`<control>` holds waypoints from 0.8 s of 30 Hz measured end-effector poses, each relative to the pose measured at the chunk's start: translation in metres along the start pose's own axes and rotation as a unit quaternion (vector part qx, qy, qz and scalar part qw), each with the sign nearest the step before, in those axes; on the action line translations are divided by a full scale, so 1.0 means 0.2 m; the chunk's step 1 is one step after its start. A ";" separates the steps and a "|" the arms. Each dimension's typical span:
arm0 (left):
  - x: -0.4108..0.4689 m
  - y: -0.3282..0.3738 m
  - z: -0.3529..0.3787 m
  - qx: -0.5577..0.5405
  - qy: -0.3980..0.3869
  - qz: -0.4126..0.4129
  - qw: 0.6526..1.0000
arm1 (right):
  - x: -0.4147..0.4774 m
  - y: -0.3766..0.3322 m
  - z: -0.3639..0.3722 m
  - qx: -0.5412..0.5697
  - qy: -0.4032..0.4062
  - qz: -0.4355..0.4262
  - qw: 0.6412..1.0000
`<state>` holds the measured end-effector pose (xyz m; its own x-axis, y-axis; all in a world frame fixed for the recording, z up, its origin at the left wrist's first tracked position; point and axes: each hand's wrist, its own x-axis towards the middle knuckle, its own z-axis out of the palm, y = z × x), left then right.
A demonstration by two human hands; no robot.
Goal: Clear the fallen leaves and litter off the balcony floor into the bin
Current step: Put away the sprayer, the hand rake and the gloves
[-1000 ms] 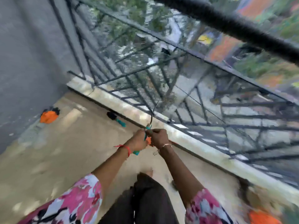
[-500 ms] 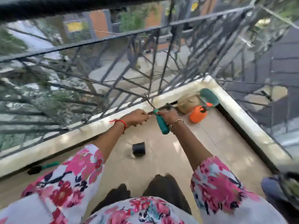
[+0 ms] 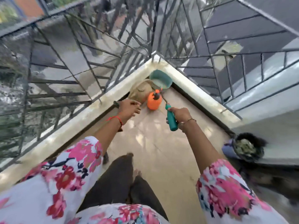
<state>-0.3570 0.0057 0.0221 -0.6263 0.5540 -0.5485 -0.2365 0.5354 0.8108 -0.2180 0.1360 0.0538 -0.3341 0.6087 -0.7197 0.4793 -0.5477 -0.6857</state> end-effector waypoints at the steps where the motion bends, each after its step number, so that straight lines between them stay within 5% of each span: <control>1: 0.07 0.04 0.03 -0.003 -0.008 -0.009 1.000 | 0.06 -0.04 -0.03 0.006 0.003 0.002 1.000; 17: 1.30 0.61 0.27 -0.071 0.065 -0.100 0.990 | 1.24 -0.79 -0.03 -0.053 -0.016 0.073 0.996; 24: 1.76 0.74 0.39 -0.047 0.070 -0.107 0.991 | 1.84 -0.97 0.01 -0.177 -0.010 0.060 0.982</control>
<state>-0.5548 0.3292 -0.0676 -0.6494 0.3370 -0.6817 -0.4387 0.5662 0.6979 -0.4350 0.4654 -0.0773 -0.2718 0.5393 -0.7970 0.7668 -0.3790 -0.5180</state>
